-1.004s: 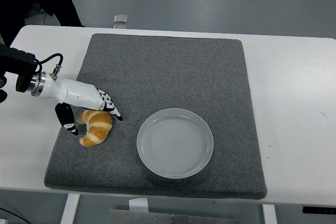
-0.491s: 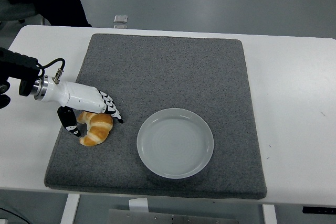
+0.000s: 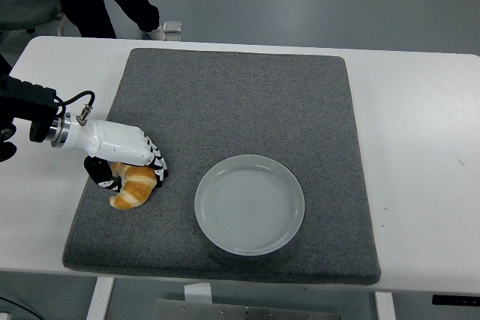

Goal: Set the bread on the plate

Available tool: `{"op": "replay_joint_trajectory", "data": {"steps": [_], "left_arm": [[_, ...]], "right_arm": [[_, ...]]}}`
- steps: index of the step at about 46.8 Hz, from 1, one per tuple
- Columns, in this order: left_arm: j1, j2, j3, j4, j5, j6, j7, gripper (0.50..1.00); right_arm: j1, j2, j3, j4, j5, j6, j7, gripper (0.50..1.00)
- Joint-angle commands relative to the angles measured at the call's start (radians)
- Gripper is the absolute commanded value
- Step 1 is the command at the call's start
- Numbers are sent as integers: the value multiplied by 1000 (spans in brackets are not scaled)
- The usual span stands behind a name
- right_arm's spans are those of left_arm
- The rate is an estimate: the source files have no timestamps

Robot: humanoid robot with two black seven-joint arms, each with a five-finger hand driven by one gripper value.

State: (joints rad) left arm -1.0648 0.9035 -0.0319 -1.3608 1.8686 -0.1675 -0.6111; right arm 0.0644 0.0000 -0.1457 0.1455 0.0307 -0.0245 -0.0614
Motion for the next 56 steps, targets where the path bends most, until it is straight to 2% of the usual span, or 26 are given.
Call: {"op": "replay_joint_trajectory", "data": {"steps": [1, 5, 6, 33, 42, 56], "left_arm": [[2, 0, 1, 0, 24, 9, 0, 572], [3, 0, 3, 0, 27, 20, 0, 501], [3, 0, 4, 0, 27, 23, 0, 500], [-10, -21, -6, 48, 33, 129, 0, 500], [-12, -21, -19, 42, 3, 140, 0, 500], [-43, -20, -141, 37, -175, 129, 0, 500]], "right_arm": [[0, 0, 0, 0, 0, 0, 0, 932], [0, 0, 0, 0, 0, 0, 0, 930], [0, 0, 0, 0, 0, 0, 0, 930], [0, 0, 0, 0, 0, 0, 0, 930], [0, 0, 0, 0, 0, 0, 0, 930], [0, 0, 0, 0, 0, 0, 0, 932]]}}
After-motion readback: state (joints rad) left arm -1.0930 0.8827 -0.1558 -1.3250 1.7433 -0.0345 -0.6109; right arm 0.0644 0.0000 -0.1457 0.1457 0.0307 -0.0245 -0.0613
